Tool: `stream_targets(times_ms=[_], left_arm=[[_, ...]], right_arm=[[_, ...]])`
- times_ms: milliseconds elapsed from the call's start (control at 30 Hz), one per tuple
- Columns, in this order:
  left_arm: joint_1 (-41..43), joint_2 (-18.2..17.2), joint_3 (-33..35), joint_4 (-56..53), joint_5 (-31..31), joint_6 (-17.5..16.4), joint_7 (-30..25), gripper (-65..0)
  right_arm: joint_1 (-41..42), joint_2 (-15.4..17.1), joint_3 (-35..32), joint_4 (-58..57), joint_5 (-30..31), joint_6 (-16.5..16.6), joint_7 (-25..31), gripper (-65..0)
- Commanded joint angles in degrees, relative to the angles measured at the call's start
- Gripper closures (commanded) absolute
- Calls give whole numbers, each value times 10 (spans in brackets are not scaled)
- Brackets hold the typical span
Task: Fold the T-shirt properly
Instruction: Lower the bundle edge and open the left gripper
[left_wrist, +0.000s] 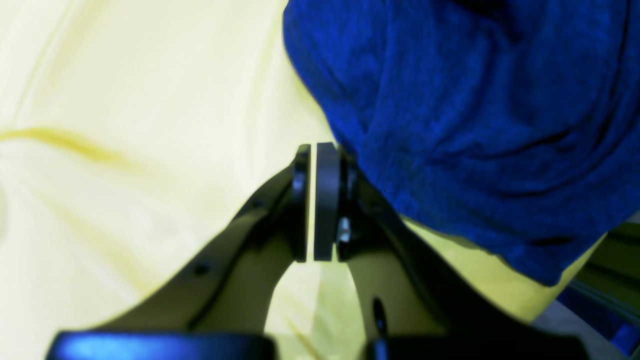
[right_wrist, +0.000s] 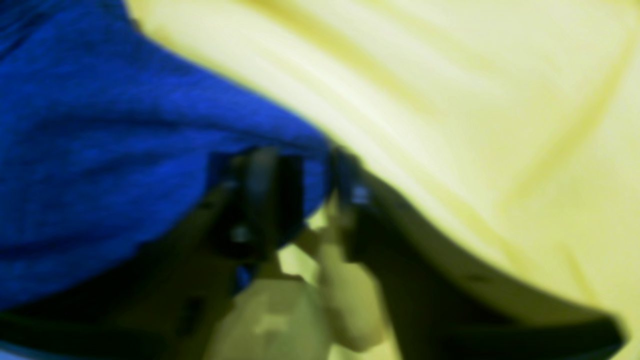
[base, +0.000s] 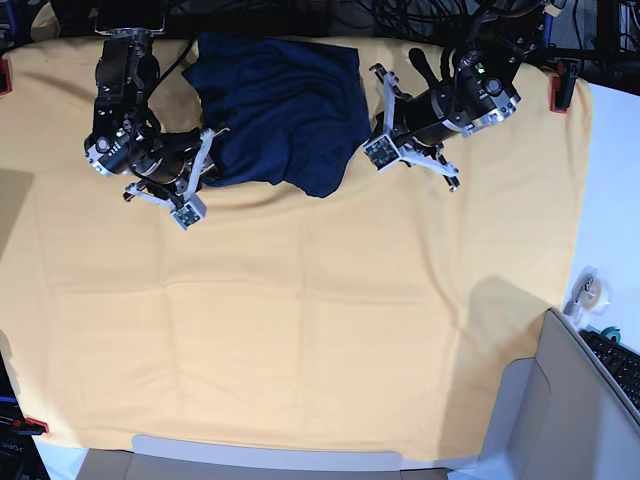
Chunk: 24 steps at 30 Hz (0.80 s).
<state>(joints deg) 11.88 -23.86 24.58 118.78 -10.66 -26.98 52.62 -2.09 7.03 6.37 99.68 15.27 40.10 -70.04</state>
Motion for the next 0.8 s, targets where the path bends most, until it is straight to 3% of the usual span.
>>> stream_targets(times_ms=[0, 133, 333, 467, 633, 767], left_arm=[[-4, -4, -4, 10, 0, 1, -8, -39], [-4, -4, -5, 10, 0, 1, -8, -81], [3, 10, -64, 10, -3, 1, -8, -120], [20, 14, -95, 10, -3, 1, -8, -134], [21, 14, -96, 9, -3, 1, -4, -134], [34, 14, -97, 8, -3, 1, -3, -134]], right_arm=[[7, -1, 10, 8, 0, -1, 0, -293], [15, -3, 58, 23, 2, -1, 0, -374], [21, 0, 131, 23, 106, -1, -4, -378], [36, 0, 158, -39, 188, -1, -58, -380], [34, 0, 164, -123, 289, -1, -64, -381], [25, -1, 160, -146, 302, -1, -65, -381]])
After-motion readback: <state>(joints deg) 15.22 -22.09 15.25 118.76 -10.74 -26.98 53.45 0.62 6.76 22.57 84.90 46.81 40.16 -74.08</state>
